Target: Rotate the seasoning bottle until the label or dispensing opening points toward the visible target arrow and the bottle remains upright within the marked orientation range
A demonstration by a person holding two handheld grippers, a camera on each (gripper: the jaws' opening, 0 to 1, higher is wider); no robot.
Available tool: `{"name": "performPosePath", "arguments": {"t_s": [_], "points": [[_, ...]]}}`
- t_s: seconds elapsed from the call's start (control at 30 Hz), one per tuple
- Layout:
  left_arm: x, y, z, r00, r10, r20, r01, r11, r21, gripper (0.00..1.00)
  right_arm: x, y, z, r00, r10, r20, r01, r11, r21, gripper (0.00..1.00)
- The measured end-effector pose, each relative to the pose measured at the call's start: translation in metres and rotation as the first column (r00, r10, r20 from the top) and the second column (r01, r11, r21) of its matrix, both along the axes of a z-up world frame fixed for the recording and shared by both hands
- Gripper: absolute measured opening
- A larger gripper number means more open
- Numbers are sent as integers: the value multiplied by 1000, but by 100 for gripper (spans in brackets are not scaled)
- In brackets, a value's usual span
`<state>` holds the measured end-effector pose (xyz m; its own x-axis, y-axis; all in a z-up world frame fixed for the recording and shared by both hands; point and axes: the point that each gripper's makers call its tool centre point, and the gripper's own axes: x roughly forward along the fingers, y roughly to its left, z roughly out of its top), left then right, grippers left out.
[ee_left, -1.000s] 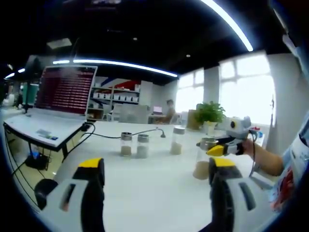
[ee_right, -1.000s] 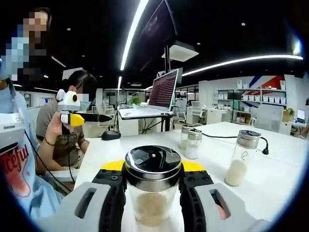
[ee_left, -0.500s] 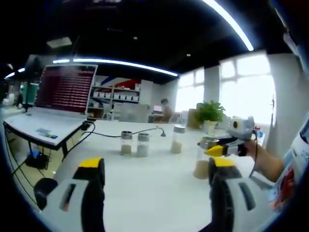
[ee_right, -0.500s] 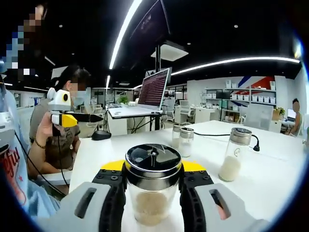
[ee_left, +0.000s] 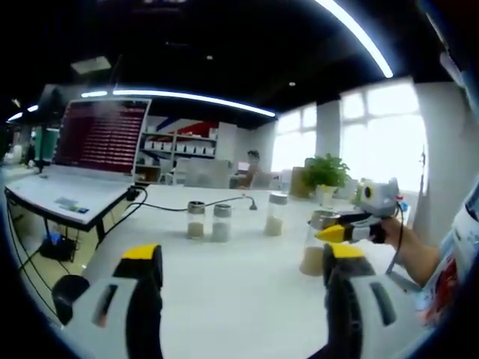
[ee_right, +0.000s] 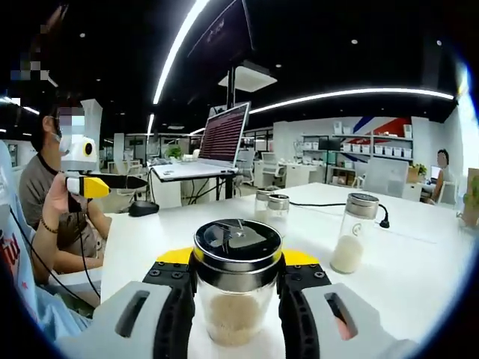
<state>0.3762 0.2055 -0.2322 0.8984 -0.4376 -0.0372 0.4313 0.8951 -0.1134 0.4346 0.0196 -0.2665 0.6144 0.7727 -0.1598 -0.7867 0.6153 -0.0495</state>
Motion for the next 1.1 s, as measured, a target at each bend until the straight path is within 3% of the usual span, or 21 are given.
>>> {"name": "performPosePath", "arguments": {"t_s": [0.33, 1.1], "points": [[-1, -2, -2, 1000, -7, -4, 7, 1000, 3, 94, 2, -3, -5, 996, -87, -21, 88, 996, 14, 41], [-1, 1, -2, 1000, -1, -5, 1, 1000, -3, 94, 1, -3, -4, 976, -216, 6, 216, 976, 37, 41]]}}
